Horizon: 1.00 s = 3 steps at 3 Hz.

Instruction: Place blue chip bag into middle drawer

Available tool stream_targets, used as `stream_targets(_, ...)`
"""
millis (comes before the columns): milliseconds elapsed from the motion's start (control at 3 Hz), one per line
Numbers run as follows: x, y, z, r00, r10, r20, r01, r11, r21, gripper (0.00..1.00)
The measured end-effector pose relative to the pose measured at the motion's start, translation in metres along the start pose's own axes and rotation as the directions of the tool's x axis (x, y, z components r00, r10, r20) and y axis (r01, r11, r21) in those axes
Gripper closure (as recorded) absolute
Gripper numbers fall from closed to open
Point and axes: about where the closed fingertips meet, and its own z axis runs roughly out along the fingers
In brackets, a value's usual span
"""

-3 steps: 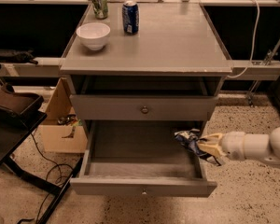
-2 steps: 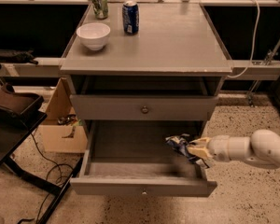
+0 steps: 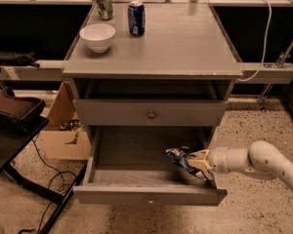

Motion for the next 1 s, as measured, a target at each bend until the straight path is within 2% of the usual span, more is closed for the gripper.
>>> stream_targets(333, 0.0, 0.0, 0.0, 1.0, 0.0, 0.0, 0.0, 1.0, 0.0, 0.59)
stream_targets(667, 0.0, 0.0, 0.0001, 1.0, 0.0, 0.0, 0.0, 1.0, 0.0, 0.29)
stream_targets(1000, 0.0, 0.0, 0.0001, 1.0, 0.0, 0.0, 0.0, 1.0, 0.0, 0.04)
